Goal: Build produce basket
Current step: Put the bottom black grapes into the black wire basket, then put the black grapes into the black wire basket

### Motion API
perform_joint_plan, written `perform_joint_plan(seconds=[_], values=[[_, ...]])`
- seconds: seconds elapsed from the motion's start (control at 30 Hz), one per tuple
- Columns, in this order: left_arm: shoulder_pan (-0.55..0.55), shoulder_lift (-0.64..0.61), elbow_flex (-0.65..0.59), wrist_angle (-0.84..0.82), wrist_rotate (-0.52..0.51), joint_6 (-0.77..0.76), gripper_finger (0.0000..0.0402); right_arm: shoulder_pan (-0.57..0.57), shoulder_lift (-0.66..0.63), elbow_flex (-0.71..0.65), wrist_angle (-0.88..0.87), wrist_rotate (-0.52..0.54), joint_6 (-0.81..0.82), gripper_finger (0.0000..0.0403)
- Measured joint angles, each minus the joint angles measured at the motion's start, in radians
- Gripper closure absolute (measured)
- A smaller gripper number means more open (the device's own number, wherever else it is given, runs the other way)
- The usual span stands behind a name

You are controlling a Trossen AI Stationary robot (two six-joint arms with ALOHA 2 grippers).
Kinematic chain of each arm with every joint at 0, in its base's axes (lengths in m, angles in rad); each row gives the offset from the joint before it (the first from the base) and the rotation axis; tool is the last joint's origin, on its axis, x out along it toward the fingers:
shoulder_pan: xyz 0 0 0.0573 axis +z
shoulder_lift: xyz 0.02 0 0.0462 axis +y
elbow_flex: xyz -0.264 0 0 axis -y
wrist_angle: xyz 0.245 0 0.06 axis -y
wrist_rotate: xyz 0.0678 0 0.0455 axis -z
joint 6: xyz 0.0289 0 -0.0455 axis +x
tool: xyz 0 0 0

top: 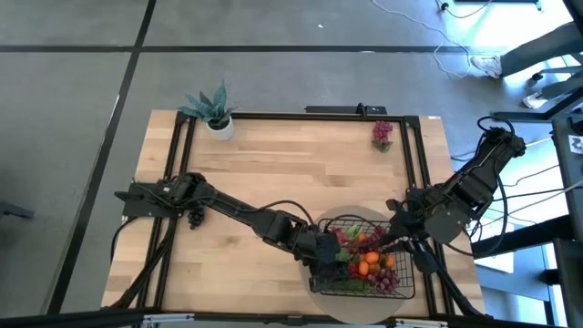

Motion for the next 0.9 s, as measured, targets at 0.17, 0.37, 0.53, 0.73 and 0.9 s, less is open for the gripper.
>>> perform_joint_plan(seconds=[0.17, 0.37, 0.53, 0.73, 0.9], values=[[0.000, 0.000, -0.013, 0.006, -0.022, -0.004, 0.0401, 0.000, 0.000, 0.000, 0.000, -0.003, -0.015, 0.0333], [0.008, 0.000, -0.013, 0.019, -0.029, -0.002, 0.0397, 0.000, 0.000, 0.000, 0.000, -0.003, -0.015, 0.0333], [0.009, 0.000, -0.013, 0.020, -0.029, -0.001, 0.0380, 0.000, 0.000, 0.000, 0.000, -0.003, -0.014, 0.0333], [0.015, 0.000, -0.013, 0.020, -0.025, -0.001, 0.0338, 0.000, 0.000, 0.000, 0.005, -0.003, -0.013, 0.0333], [0.021, 0.000, -0.013, 0.020, -0.020, 0.000, 0.0312, 0.000, 0.000, 0.000, 0.005, -0.003, -0.013, 0.0333]])
